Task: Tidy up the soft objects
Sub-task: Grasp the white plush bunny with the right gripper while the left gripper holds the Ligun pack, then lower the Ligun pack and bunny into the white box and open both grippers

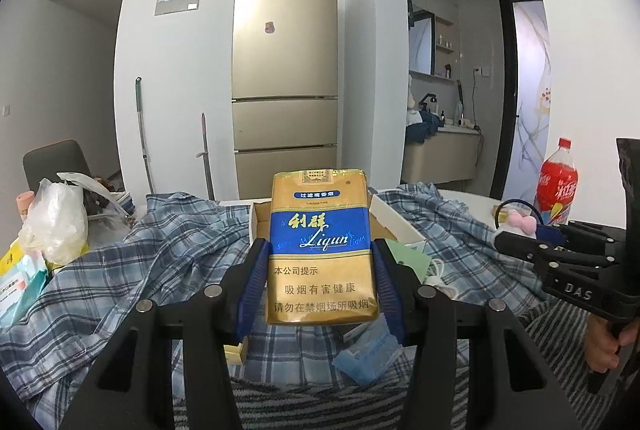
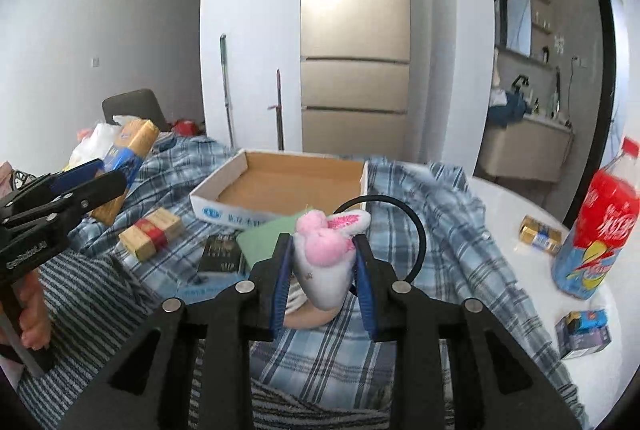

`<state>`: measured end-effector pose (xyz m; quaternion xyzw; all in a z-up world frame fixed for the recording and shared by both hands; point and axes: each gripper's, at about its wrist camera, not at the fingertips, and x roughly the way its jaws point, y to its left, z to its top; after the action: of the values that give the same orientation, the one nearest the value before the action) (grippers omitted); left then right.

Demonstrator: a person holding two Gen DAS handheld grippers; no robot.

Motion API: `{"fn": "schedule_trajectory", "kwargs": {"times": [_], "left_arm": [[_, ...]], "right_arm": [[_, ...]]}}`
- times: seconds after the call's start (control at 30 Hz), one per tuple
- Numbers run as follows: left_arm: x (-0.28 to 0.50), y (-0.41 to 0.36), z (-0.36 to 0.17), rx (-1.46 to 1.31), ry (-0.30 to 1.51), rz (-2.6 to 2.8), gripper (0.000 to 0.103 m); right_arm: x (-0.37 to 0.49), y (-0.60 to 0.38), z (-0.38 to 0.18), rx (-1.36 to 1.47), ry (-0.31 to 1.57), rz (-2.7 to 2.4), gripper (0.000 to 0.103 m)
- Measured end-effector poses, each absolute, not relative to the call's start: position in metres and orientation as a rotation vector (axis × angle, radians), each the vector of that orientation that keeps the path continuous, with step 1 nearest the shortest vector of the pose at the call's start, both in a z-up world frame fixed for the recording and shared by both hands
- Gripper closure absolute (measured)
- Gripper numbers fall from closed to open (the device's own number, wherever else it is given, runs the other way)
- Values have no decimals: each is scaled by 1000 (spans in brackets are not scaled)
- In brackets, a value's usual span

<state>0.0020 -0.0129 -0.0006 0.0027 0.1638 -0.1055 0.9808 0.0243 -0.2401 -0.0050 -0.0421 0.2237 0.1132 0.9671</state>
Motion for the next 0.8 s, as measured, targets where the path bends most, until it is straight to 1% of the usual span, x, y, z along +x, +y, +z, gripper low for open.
{"fn": "schedule_trajectory", "kwargs": {"times": [0.2,0.4,0.53,0.8], "left_arm": [[-11,-21,30,35,274,-228,49],[-14,-29,73,70,176,-200,49],[3,-31,102,56,129,-166,49],[47,-40,152,43,96,-123,49]], "right_arm": [[20,-227,23,-143,371,236,74],[25,-219,74,-116,271,243,74],[40,-215,107,-100,216,221,74],[88,-207,157,-47,200,210,74]]}}
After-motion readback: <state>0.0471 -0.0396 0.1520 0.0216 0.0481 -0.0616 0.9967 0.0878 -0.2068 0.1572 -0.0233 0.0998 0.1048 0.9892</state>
